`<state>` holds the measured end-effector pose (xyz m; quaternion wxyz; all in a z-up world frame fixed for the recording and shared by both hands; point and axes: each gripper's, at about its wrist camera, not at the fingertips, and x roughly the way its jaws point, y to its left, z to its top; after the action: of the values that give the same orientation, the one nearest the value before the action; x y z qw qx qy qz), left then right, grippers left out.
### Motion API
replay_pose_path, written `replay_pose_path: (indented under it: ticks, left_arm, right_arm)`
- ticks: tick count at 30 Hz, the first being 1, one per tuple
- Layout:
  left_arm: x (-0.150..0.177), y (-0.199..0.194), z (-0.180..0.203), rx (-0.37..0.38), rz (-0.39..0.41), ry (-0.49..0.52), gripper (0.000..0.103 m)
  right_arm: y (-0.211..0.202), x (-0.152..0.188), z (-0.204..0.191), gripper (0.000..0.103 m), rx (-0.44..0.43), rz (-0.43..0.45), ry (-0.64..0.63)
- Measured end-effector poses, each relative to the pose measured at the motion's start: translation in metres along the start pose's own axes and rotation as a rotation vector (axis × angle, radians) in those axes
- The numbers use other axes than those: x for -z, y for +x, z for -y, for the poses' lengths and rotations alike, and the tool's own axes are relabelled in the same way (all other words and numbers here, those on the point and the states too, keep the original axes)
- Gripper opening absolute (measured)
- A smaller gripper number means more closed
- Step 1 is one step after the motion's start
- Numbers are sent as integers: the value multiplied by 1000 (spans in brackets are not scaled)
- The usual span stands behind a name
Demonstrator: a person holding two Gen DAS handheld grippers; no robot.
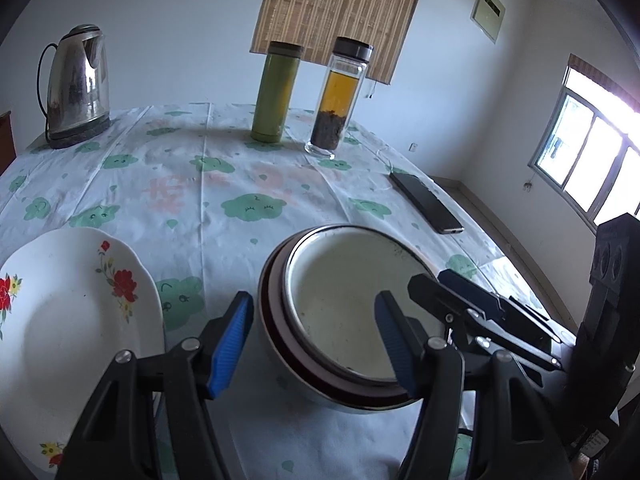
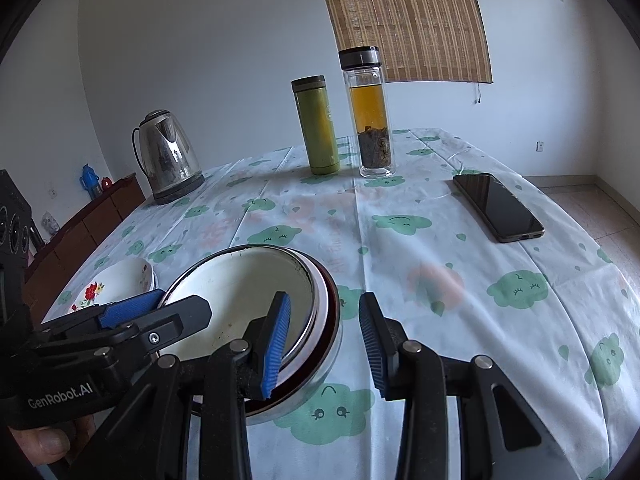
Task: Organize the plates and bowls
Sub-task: 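Close both grippers on the rim of the nested bowl stack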
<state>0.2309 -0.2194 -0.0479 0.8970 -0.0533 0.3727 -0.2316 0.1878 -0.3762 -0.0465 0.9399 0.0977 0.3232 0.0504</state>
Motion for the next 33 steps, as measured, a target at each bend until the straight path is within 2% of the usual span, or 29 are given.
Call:
replay_pose_path:
  ticks: [15,18,20,25,28,33]
  left_arm:
    - [4,6,-1,-4,-18,-4,59]
    - [5,7,-1,-11,-23,3,56]
    - [5,7,-4,-4,-28,-8,55]
    - [5,7,-10,-3,-30,-35,45]
    - [5,6,-9,-2,-23,-35,45]
    - [5,7,-11,19,-28,-57,51]
  right_arm:
    - [1,3,7,38,-14,-11,11]
    - [6,5,5,38,-33,-37,11]
    - [6,6,2,35,-31,-37,2]
    - [4,6,7,31,-52,-30,35]
    - [5,5,8,31,-55,-30,42]
    - [5,5,5,31,-15,-23,12]
